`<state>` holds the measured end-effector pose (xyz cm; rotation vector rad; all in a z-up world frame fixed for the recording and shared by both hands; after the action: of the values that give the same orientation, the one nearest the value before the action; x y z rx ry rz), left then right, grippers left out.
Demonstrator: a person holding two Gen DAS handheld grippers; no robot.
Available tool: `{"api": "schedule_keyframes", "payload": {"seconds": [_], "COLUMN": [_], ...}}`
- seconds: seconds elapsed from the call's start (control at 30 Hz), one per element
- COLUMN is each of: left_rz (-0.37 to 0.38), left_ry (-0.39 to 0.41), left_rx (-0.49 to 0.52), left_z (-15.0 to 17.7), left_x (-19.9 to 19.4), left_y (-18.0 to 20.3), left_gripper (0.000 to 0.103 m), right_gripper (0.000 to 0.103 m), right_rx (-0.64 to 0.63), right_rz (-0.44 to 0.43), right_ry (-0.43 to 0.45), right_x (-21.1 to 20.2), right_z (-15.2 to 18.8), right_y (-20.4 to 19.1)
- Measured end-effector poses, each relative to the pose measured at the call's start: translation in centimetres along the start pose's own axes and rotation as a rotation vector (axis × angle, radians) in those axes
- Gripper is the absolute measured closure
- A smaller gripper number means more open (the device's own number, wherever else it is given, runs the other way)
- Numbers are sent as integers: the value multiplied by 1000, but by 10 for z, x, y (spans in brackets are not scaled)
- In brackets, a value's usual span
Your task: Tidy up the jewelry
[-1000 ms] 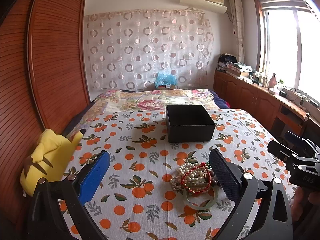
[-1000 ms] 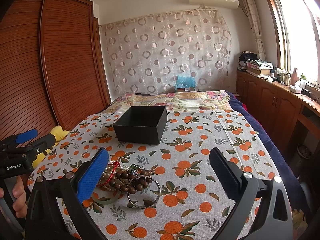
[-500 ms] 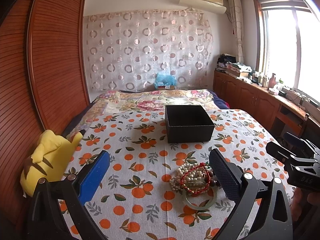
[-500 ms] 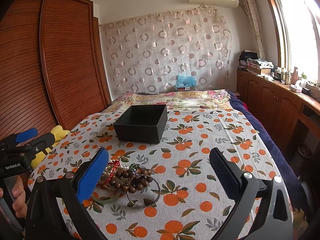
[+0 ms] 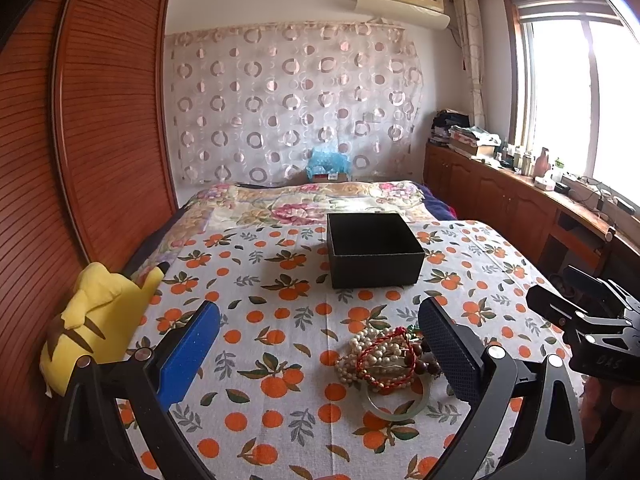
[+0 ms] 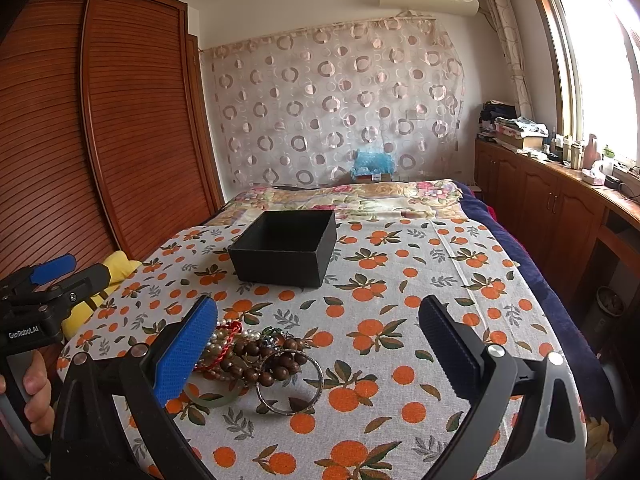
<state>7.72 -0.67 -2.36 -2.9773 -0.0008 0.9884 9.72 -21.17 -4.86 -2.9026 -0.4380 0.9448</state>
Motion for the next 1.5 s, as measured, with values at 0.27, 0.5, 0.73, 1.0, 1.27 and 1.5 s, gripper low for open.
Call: {"api": "schedule_keyframes", "payload": {"seconds": [0.27, 0.5, 0.73, 1.0, 1.27, 1.5], "left_rz": [-2, -2, -2, -3, 23, 63], "left_ry": [1, 2, 2, -5, -61, -120], "left_rx": [-3, -2, -4, -4, 16, 33], "left_z": [3, 3, 3, 2, 15, 29], "left_x": [2, 1, -1, -2, 19, 44], "left_y": [-1, 0, 0, 3, -2, -6], "left_gripper": [7, 7, 7, 7, 7, 7], "right_gripper": [2, 2, 2, 2, 2, 17], "right_rx": [-2, -1, 0, -4, -52, -82], "right_rz": [0, 0, -1, -4, -36, -64], "right_ry": [-1, -1, -1, -9, -88, -164], "right_x": [1, 1, 1, 3, 21, 37], "right_z": [0, 1, 1, 4, 25, 41], "right_y": [-1, -1, -1, -2, -1, 8]}}
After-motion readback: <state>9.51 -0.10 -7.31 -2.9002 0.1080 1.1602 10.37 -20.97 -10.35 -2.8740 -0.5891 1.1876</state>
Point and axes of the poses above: each gripper's, at about its wrist camera, not at the fingertips, and x roughly the way its jaws point, y to its right, z to its underside, the point moved 9 cm from there along x, roughly the way its jaws point, and after that the axes turned 8 degrees about -y, right-handed, at the moved point
